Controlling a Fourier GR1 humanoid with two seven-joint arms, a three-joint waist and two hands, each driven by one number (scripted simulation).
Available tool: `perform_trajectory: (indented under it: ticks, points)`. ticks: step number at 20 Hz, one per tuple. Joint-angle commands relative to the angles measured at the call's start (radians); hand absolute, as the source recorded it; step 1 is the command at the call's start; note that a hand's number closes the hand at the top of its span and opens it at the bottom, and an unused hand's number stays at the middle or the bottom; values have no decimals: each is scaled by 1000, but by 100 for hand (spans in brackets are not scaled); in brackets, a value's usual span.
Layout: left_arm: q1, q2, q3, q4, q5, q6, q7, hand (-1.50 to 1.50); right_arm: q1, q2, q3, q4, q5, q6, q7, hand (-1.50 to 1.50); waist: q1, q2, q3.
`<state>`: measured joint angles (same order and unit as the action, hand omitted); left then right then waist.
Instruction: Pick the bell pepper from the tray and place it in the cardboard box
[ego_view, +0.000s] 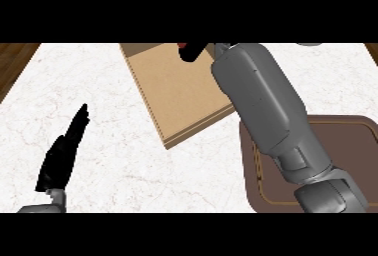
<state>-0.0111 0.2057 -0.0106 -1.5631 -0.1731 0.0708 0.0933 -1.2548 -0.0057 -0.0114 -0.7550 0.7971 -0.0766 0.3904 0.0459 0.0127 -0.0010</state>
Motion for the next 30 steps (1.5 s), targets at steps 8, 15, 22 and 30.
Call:
perform_trajectory:
  ticks: [8,15,22,30]
  points:
    - [-67,-12,-19,12,-18,-9,27,0,-103,6,0,409,-117,-194,-12,-150,57,15,-1]
    - [-57,-18,-24,33,-15,-23,9,0,-124,6,-33,501,-169,-262,-122,-150,57,18,0]
    - [-60,-13,-5,45,-15,-14,4,0,-70,5,-195,409,-289,-514,-274,-150,31,21,2]
    - [-55,18,50,55,21,-35,2,0,-14,-46,-395,316,-500,-499,-480,-150,-8,5,2]
